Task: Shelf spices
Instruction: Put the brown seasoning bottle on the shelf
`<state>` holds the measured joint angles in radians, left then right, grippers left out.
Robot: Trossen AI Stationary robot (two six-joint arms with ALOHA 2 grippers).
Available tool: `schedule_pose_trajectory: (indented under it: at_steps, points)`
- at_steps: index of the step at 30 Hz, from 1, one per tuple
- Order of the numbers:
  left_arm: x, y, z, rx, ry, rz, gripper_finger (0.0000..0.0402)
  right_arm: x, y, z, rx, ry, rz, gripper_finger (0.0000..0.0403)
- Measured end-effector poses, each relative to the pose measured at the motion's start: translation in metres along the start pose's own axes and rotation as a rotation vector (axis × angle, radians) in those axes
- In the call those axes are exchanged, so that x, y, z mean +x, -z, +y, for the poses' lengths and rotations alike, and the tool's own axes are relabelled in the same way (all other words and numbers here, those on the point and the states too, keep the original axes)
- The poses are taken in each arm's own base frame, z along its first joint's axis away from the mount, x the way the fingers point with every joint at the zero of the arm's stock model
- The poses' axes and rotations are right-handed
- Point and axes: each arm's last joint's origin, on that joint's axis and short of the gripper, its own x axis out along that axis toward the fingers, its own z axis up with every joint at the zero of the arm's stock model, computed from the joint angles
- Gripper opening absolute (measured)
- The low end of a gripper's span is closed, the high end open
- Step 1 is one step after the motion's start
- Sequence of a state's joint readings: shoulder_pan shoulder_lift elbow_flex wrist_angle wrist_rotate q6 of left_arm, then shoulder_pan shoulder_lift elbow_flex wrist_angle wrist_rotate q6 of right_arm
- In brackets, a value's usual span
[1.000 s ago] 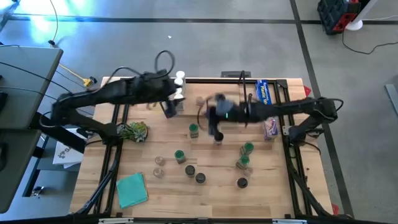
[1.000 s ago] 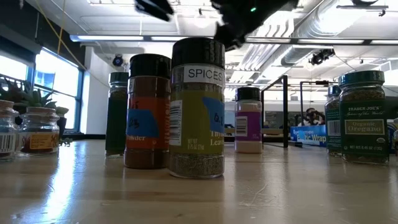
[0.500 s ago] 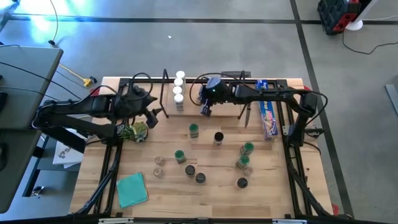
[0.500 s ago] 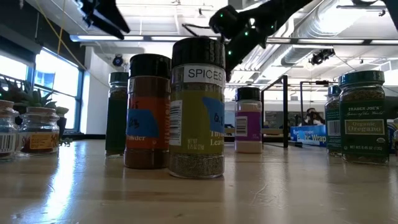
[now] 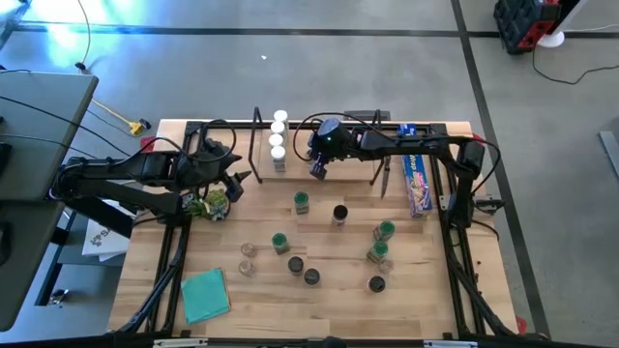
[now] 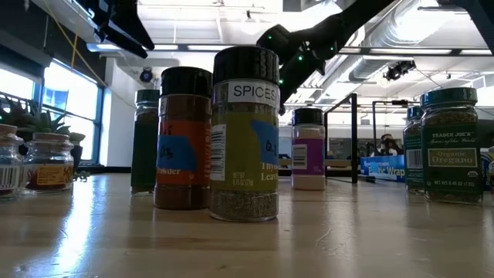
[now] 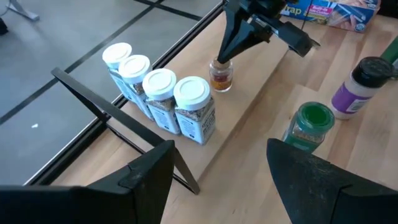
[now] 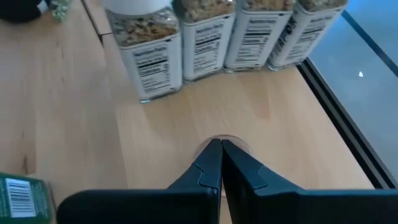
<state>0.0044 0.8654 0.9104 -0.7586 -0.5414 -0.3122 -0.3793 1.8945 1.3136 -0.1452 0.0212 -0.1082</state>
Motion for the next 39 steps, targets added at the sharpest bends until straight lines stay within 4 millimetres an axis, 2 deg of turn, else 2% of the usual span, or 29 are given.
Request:
schedule_pose_trajectory:
  at_steps: [18, 26, 29, 32, 34, 39]
  points:
    - [0.000, 0.000, 0.000, 0.008, 0.003, 0.000, 0.0250, 0.026, 0.003, -0.020, 0.081, -0.016, -0.115, 0.0004]
    - [0.000, 0.000, 0.000, 0.000, 0.006, -0.002, 0.0250, 0.025, 0.000, -0.044, 0.135, 0.041, -0.184, 0.0004]
    - [0.000, 0.000, 0.000, -0.003, 0.006, -0.003, 0.0250, 0.018, -0.007, -0.049, 0.139, 0.053, -0.216, 0.0004]
    - [0.000, 0.000, 0.000, -0.004, 0.006, -0.003, 0.0250, 0.004, -0.025, -0.050, 0.138, 0.049, -0.213, 0.0004]
    - [0.000, -0.001, 0.000, -0.010, 0.008, -0.003, 0.0250, -0.006, -0.037, -0.048, 0.135, 0.036, -0.151, 0.0004]
    - [0.000, 0.000, 0.000, -0.011, 0.008, 0.001, 0.0250, -0.028, -0.050, -0.034, 0.092, -0.020, 0.107, 0.0004]
